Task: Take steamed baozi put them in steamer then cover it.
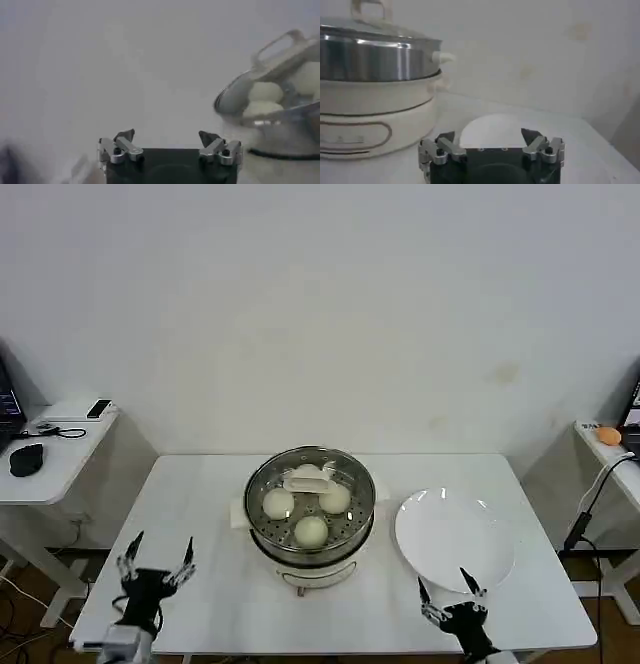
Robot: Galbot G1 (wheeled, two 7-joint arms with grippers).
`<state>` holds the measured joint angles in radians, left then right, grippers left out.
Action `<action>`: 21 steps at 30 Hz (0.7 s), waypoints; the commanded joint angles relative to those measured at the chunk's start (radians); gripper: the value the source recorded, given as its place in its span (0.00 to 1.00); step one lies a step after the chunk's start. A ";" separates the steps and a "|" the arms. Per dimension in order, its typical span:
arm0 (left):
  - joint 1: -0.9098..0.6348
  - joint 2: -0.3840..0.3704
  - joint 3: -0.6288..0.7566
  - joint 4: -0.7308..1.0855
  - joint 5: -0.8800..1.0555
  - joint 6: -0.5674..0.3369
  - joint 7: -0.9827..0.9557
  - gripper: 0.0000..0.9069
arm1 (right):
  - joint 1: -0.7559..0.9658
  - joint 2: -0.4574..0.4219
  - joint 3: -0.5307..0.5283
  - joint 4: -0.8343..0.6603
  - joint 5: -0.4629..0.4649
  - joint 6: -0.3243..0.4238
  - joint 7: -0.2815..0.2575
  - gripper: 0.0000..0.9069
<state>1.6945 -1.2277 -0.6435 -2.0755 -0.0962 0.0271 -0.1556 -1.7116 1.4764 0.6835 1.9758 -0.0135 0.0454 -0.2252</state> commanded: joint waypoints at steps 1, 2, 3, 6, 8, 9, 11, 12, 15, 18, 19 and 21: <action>0.201 -0.049 -0.061 -0.001 -0.248 -0.074 -0.041 1.00 | -0.076 -0.117 -0.016 0.060 0.105 -0.020 0.030 1.00; 0.203 -0.049 -0.056 0.003 -0.245 -0.074 -0.032 1.00 | -0.081 -0.119 -0.022 0.064 0.104 -0.020 0.030 1.00; 0.202 -0.050 -0.054 0.005 -0.245 -0.073 -0.030 1.00 | -0.083 -0.120 -0.026 0.065 0.102 -0.020 0.030 1.00; 0.200 -0.045 -0.046 0.013 -0.232 -0.063 0.004 1.00 | -0.095 -0.121 -0.034 0.068 0.088 -0.019 0.033 1.00; 0.203 -0.042 -0.034 0.014 -0.218 -0.063 0.013 1.00 | -0.100 -0.123 -0.038 0.070 0.085 -0.021 0.033 1.00; 0.201 -0.046 -0.033 0.015 -0.212 -0.062 0.013 1.00 | -0.100 -0.123 -0.041 0.070 0.085 -0.021 0.033 1.00; 0.196 -0.048 -0.026 0.017 -0.213 -0.061 0.006 1.00 | -0.102 -0.122 -0.049 0.069 0.081 -0.024 0.035 1.00; 0.196 -0.051 -0.026 0.016 -0.211 -0.061 0.005 1.00 | -0.102 -0.122 -0.050 0.069 0.081 -0.025 0.035 1.00; 0.197 -0.055 -0.026 0.018 -0.202 -0.062 0.005 1.00 | -0.100 -0.119 -0.055 0.067 0.086 -0.033 0.039 1.00; 0.194 -0.051 -0.024 0.026 -0.187 -0.065 0.005 1.00 | -0.097 -0.120 -0.058 0.066 0.091 -0.054 0.049 1.00; 0.192 -0.051 -0.023 0.028 -0.185 -0.063 0.006 1.00 | -0.096 -0.121 -0.060 0.066 0.097 -0.061 0.050 1.00; 0.185 -0.051 -0.024 0.031 -0.172 -0.059 0.022 1.00 | -0.096 -0.124 -0.065 0.069 0.105 -0.072 0.057 1.00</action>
<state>1.8604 -1.2682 -0.6629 -2.0543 -0.2664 -0.0286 -0.1558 -1.7944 1.3721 0.6323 2.0323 0.0675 0.0066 -0.1827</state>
